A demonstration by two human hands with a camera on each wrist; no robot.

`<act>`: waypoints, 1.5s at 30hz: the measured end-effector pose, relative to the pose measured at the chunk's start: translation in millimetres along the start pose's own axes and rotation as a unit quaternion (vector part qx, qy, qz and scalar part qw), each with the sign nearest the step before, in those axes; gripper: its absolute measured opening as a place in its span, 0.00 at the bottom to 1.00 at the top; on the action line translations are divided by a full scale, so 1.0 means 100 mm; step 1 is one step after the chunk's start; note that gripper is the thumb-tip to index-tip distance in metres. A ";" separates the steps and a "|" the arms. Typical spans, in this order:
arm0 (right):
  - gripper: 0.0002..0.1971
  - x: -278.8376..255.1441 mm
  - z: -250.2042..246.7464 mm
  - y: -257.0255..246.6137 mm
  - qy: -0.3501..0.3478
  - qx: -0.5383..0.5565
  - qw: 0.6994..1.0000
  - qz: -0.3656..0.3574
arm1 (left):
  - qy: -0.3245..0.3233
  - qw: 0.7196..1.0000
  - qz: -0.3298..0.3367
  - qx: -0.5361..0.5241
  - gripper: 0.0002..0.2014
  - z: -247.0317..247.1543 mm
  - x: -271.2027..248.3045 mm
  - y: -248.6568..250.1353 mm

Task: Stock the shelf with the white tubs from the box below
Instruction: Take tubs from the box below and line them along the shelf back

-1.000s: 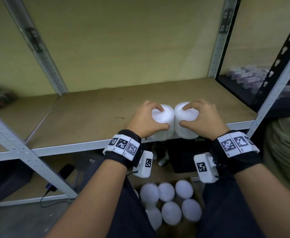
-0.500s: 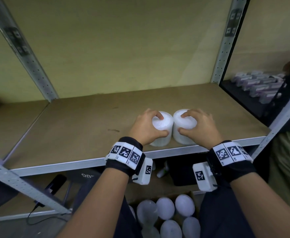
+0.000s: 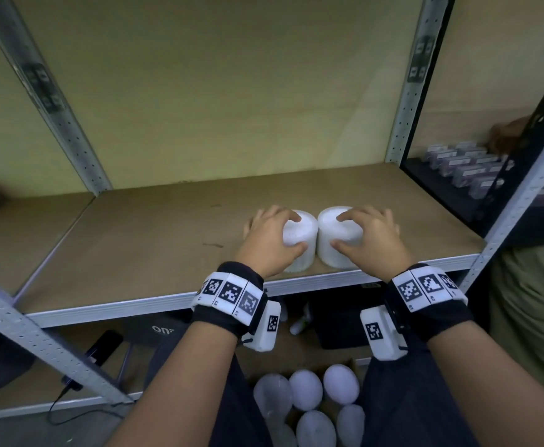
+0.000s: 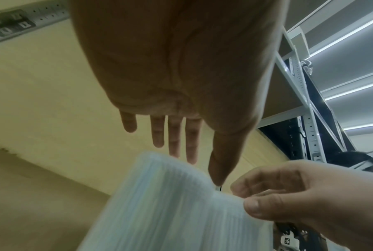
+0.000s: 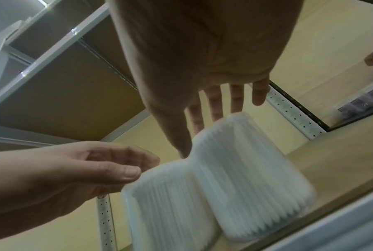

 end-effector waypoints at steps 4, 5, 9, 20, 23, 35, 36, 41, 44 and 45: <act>0.13 -0.01 -0.05 -0.04 -0.017 0.002 0.999 -0.040 | -0.009 1.000 0.012 -0.014 0.16 -0.03 -0.07 0.08; 0.12 -0.01 -0.05 -0.05 -0.027 0.001 0.999 -0.047 | -0.012 1.000 0.012 -0.018 0.15 -0.03 -0.08 0.09; 0.11 -0.02 -0.04 -0.07 -0.040 -0.014 0.997 -0.057 | -0.017 1.000 0.015 -0.013 0.12 -0.01 -0.12 0.12; 0.08 0.07 -0.08 -0.01 -0.012 0.009 0.999 -0.035 | 0.017 1.000 0.009 -0.019 0.10 -0.02 0.00 0.07; 0.09 0.13 -0.07 0.02 -0.004 0.017 1.000 -0.024 | 0.017 0.999 0.007 -0.028 0.10 0.02 0.07 0.05; 0.10 0.66 0.00 0.18 -0.017 0.028 0.999 0.019 | 0.012 0.999 0.006 -0.053 0.06 0.22 0.65 0.02; 0.10 0.74 0.02 0.19 -0.018 0.031 0.999 0.023 | 0.010 0.999 0.006 -0.052 0.06 0.23 0.72 0.02; 0.09 1.10 0.06 0.22 -0.017 0.038 0.998 0.042 | -0.013 0.999 -0.005 -0.049 0.05 0.28 1.07 -0.02; 0.08 1.30 0.09 0.25 -0.011 0.034 0.998 0.057 | -0.024 0.998 -0.012 -0.051 0.05 0.33 1.29 -0.08; 0.07 1.37 0.11 0.27 -0.010 0.032 0.997 0.063 | -0.027 0.998 -0.012 -0.050 0.05 0.36 1.36 -0.10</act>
Point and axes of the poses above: each hand's wrist, its own x-axis towards the middle knuckle, its own z-axis out of the palm, y = z × x, the point moved 8 cm from there along x, towards the middle knuckle, and after that the axes turned 5 degrees about z, right-handed, at the moved point
